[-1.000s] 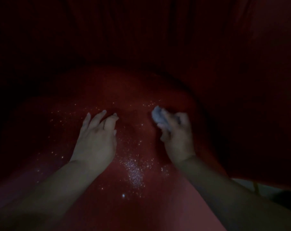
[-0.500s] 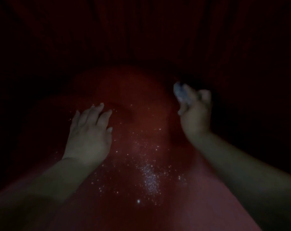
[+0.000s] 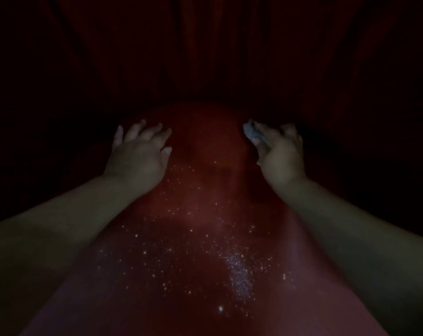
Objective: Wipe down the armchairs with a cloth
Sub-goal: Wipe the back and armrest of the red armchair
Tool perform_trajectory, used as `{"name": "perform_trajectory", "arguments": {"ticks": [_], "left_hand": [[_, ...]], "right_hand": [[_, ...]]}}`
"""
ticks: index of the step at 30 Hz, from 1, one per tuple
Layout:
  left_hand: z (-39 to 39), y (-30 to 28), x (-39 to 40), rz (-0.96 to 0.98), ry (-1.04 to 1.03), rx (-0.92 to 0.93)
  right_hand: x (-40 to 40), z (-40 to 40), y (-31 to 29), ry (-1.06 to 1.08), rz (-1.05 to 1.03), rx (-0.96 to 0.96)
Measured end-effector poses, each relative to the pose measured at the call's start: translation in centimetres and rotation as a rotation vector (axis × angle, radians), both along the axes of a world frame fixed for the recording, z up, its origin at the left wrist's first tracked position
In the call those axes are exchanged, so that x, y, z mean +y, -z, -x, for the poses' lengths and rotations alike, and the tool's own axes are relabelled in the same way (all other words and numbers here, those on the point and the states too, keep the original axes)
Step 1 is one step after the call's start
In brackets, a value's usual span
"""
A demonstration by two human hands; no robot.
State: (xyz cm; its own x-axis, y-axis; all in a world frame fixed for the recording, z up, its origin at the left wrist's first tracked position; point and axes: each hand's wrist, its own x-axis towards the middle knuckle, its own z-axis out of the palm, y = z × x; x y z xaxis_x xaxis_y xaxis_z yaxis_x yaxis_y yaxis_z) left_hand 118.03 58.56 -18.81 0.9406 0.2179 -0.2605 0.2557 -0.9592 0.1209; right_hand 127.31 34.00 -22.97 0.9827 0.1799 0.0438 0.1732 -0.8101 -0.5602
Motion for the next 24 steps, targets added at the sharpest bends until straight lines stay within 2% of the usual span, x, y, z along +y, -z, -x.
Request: {"name": "perform_trajectory", "arguments": {"ticks": [1, 4, 6, 9, 12, 14, 16, 19, 21, 24], "left_hand": [[-0.6, 0.2, 0.4, -0.005, 0.014, 0.020], [-0.8, 0.1, 1.3, 0.004, 0.055, 0.047], [-0.3, -0.2, 1.8, 0.031, 0.069, 0.034], [0.4, -0.6, 2.7, 0.084, 0.082, -0.045], [0.8, -0.6, 3.8, 0.097, 0.084, -0.090], [1.0, -0.6, 4.3, 0.103, 0.091, -0.080], [1.3, -0.6, 4.6, 0.123, 0.073, -0.067], [2.0, -0.8, 5.0, 0.155, 0.031, -0.076], [2.4, -1.0, 5.3, 0.173, 0.007, -0.080], [3.0, -1.1, 5.7, 0.179, -0.004, -0.063]], "right_hand": [[0.5, 0.6, -0.1, -0.026, 0.008, 0.010], [0.8, 6.7, -0.1, -0.311, -0.001, -0.048], [0.3, 9.7, -0.6, -0.419, -0.055, 0.003], [0.8, 5.9, -0.6, -0.316, -0.166, 0.014], [3.3, 0.5, -0.4, -0.183, -0.061, -0.045], [4.6, 0.9, -0.3, -0.220, -0.004, -0.045], [4.4, 4.7, -0.1, -0.364, 0.035, -0.056], [2.7, 9.8, -0.5, -0.563, -0.039, -0.003], [2.8, 8.8, -0.4, -0.535, -0.102, 0.026], [5.9, 4.4, -0.5, -0.368, -0.200, 0.013]]}}
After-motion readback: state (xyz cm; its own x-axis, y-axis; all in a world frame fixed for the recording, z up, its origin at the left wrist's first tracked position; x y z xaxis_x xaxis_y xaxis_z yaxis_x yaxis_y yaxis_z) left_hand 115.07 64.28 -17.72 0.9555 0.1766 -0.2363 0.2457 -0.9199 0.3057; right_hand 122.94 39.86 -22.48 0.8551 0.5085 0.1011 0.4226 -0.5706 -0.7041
